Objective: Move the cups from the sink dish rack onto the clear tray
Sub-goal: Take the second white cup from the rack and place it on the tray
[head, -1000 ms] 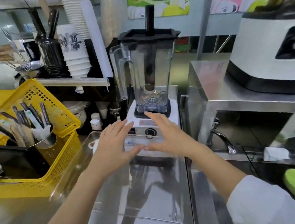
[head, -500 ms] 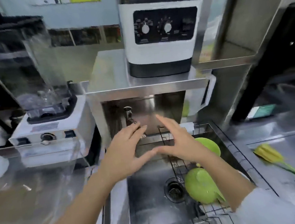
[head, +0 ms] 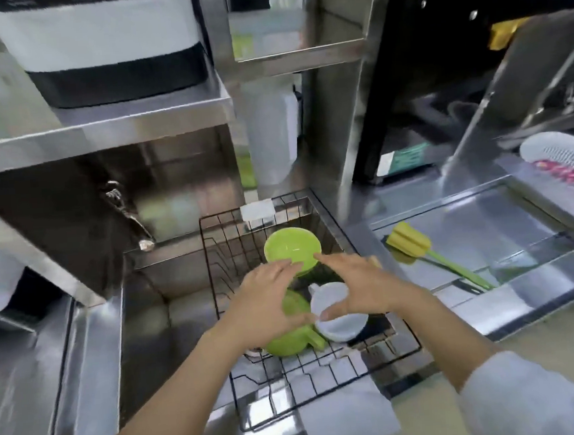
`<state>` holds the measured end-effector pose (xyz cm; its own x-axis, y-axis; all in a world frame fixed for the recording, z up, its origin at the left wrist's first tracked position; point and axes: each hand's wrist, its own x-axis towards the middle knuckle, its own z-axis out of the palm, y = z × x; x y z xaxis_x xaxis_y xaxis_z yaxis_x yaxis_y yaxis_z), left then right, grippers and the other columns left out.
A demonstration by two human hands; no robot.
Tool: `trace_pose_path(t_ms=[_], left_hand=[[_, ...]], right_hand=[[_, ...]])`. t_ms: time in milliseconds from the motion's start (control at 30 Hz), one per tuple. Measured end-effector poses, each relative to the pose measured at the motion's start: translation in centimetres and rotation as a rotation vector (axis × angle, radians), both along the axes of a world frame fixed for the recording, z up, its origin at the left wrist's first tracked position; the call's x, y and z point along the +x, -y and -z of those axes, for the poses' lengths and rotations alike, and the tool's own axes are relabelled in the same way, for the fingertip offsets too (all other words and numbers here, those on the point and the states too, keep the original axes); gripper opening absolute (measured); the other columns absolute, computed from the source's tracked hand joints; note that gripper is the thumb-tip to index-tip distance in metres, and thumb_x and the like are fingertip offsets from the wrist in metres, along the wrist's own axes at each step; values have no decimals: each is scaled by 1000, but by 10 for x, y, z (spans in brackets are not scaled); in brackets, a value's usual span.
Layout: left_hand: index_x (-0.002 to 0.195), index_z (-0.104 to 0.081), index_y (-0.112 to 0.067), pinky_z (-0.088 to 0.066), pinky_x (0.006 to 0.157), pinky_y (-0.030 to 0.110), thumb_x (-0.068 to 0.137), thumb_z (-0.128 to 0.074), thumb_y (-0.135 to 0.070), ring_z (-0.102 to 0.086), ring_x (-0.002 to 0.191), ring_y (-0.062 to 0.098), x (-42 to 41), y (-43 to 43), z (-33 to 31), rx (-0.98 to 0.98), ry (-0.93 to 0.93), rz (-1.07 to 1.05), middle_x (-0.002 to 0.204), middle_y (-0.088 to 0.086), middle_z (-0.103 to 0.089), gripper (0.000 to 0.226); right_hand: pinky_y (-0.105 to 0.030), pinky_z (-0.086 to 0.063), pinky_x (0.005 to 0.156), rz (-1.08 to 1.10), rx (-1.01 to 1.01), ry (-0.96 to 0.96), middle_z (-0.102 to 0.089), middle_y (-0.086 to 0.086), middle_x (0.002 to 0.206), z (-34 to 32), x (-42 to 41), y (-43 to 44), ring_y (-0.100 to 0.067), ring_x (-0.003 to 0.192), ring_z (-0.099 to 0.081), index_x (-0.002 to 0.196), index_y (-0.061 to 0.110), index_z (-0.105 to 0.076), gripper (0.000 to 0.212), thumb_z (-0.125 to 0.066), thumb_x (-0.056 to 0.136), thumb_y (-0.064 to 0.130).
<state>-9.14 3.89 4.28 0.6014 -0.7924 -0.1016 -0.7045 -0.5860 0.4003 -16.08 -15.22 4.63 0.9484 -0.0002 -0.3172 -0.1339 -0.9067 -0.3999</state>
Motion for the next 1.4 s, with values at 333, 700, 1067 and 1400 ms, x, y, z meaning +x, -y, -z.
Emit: trace_pose_path(t_ms=[333,700,1067,1400], left_hand=[[144,-9,-11,-8,114,36,68,-65,-59,-18,139,20,-34,41,35,170,-25,64,152,5,-21,105],[141,-12,-7,-24,105,39,63,-72,-48,-30,125,27,-40,52,27,122,120,39,142,9,-28,107],[135,-27,-10,-24,96,18,60,-76,-41,-28,118,18,-10,21,-22,-363,55,-189,129,3,-36,94],[121,-44,-30,-47,80,13,40,-86,-27,-55,106,-6,-12,-50,-63,-948,-556,-434,123,-11,-55,91]], right_hand=[[-39,-3,113,-159,-277,-101,-32,-10,142,28,-17,0,-25,133,-27,145,18,1,123,-76,57,56],[-26,-11,107,-139,-112,124,-32,-4,143,14,-24,-9,-20,129,-28,145,12,7,122,-77,62,42],[-21,-24,109,-90,163,286,-24,12,149,-54,0,-24,-3,135,-21,144,32,-10,103,-78,66,30],[-32,-46,97,-24,693,311,-53,21,122,-82,22,-73,-4,111,-53,119,52,-45,69,-75,56,49]])
